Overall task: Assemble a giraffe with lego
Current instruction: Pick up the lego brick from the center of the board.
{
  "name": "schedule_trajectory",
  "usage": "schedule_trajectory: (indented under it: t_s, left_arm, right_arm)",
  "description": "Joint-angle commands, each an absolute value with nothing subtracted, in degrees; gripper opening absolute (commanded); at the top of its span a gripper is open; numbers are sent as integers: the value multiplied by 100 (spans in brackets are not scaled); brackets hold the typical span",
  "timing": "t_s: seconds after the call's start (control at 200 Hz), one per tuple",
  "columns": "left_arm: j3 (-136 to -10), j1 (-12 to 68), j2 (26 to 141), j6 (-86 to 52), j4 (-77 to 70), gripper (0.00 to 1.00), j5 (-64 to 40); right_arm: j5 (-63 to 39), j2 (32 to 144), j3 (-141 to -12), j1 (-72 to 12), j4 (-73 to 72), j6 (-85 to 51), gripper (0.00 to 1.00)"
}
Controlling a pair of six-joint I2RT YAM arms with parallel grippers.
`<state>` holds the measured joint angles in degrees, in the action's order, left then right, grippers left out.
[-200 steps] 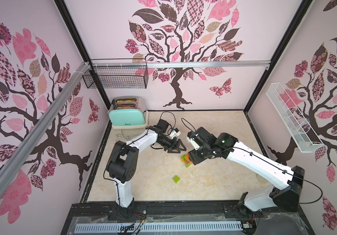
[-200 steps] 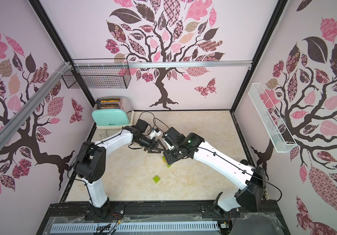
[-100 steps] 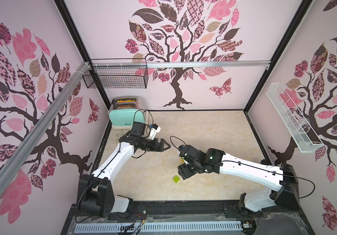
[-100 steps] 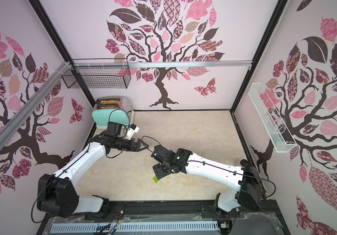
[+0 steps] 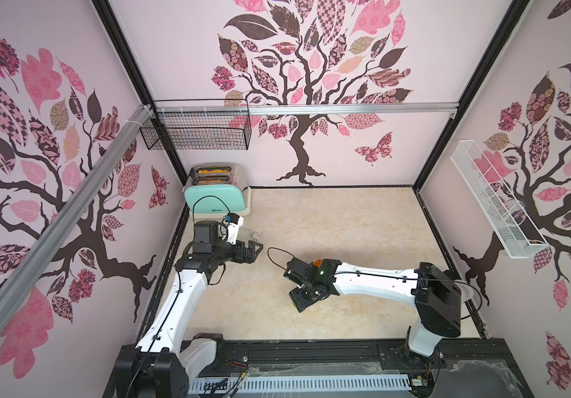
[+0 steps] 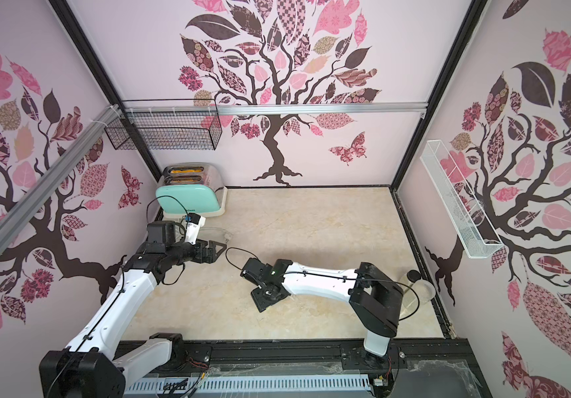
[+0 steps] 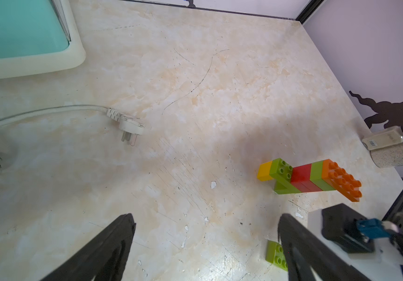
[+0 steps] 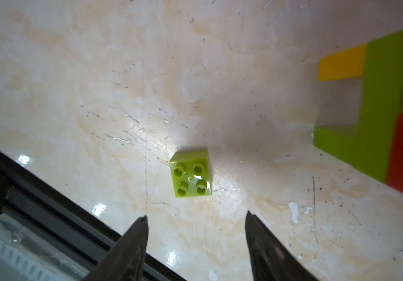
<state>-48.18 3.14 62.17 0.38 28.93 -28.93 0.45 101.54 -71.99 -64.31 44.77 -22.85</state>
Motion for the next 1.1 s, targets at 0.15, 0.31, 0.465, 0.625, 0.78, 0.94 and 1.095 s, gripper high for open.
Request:
schedule_trajectory:
  t_s: [0.15, 0.31, 0.465, 0.625, 0.78, 0.94, 1.095]
  left_arm:
    - [-4763, 299, 6178, 158, 2602, 98, -2837]
    - [-4764, 299, 6152, 141, 2597, 98, -2857]
    - [-4792, 299, 6140, 106, 2612, 98, -2865]
    - [-4754, 294, 6137, 114, 2579, 98, -2950]
    - [-4702, 299, 6136, 97, 2524, 98, -2982]
    - [-4742, 299, 6161, 79, 2558, 98, -2955]
    - [-4729, 299, 6187, 81, 2539, 98, -2987]
  right_arm:
    - [55, 10751, -7627, -6449, 4532, -2000, 64]
    - [-6, 10916, -7698, -6451, 4443, -1905, 62]
    - [-60, 11050, -7850, -6456, 4525, -1871, 56]
    - [-108, 11108, -7871, -6452, 4614, -1863, 48]
    - [-219, 11100, -7739, -6449, 4524, -1898, 45]
    - [-156, 11147, -7744, -6451, 4580, -1902, 44]
    - [-140, 11250, -7822, -6452, 4713, -1872, 44]
